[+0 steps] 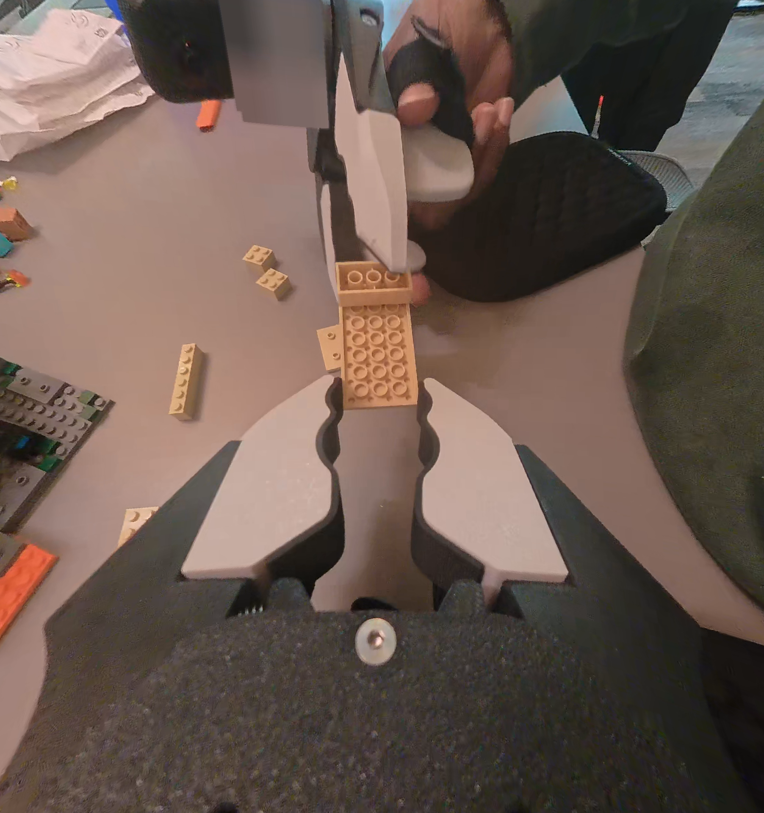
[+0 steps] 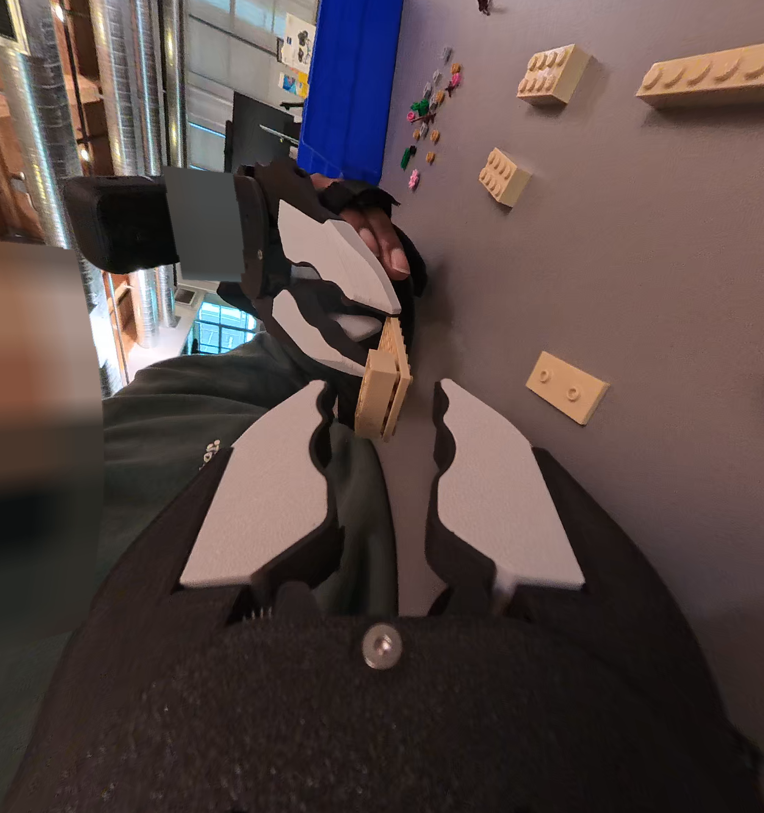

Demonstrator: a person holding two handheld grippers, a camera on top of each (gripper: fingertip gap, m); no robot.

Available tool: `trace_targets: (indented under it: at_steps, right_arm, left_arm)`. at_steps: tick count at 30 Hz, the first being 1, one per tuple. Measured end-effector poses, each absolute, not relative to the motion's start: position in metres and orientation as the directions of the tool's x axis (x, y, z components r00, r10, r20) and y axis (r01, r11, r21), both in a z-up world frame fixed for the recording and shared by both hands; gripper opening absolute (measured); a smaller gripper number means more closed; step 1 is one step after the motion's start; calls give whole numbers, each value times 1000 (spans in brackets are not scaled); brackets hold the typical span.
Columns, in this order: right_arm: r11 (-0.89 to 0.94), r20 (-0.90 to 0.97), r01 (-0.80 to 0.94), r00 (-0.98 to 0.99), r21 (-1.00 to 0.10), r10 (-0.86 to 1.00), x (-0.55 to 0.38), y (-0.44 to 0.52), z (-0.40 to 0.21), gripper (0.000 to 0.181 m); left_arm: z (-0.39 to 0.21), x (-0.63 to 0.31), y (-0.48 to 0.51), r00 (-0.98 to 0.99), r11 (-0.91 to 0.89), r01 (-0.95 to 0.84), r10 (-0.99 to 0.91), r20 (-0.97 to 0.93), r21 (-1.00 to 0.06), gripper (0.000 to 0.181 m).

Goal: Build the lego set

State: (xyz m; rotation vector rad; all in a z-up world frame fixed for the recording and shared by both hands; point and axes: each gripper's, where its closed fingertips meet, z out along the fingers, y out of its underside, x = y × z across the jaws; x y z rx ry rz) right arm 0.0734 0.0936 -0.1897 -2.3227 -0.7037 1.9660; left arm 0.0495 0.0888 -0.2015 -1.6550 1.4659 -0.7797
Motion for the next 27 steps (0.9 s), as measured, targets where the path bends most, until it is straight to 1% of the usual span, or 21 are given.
trace_targets:
  at_steps: [4, 5, 8, 12, 15, 16, 17, 19, 21, 23, 25, 27]
  right_arm:
    - [-913, -940, 294, 106, -283, 325, 70, 97, -189, 23]
    - [-919, -944, 281, 99, -276, 314, 70, 98, -188, 20]
    - [-926, -948, 256, 86, -278, 308, 69, 100, -186, 18]
    - [-918, -938, 230, 53, -323, 343, 70, 100, -182, 18]
    - [-889, -912, 242, 35, -389, 408, 71, 97, -179, 16]
    - [-864, -889, 257, 38, -432, 456, 71, 94, -180, 17]
    - [-840, -866, 267, 40, -472, 499, 71, 93, -180, 17]
    - [-799, -825, 270, 28, -538, 565, 69, 91, -174, 16]
    - [-741, -768, 291, 33, -605, 640, 69, 90, -172, 16]
    - [-645, -671, 332, 45, -688, 740, 68, 86, -175, 16]
    - [-501, -524, 385, 50, -775, 850, 66, 82, -178, 16]
    - [-382, -404, 425, 42, -821, 914, 62, 79, -178, 16]
  left_arm:
    - [-198, 48, 91, 166, -31, -509, -984, -63, -860, 32]
    - [-198, 47, 93, 172, -31, -510, -983, -66, -860, 32]
    - [-196, 46, 95, 183, -21, -510, -979, -85, -860, 32]
    - [-192, 47, 95, 191, 13, -511, -973, -128, -859, 32]
    - [-188, 48, 94, 189, 36, -505, -970, -152, -862, 31]
    - [-186, 47, 96, 202, 32, -494, -968, -150, -869, 20]
    - [-185, 48, 93, 186, 24, -482, -974, -129, -876, 23]
    - [-184, 47, 90, 171, -12, -465, -982, -76, -885, 35]
    - [-181, 48, 88, 163, -56, -430, -986, -17, -901, 38]
    - [-175, 49, 86, 149, -118, -374, -987, 66, -920, 36]
    - [-172, 50, 86, 138, -161, -340, -983, 120, -927, 33]
    - [-173, 51, 86, 136, -169, -335, -982, 130, -927, 29]
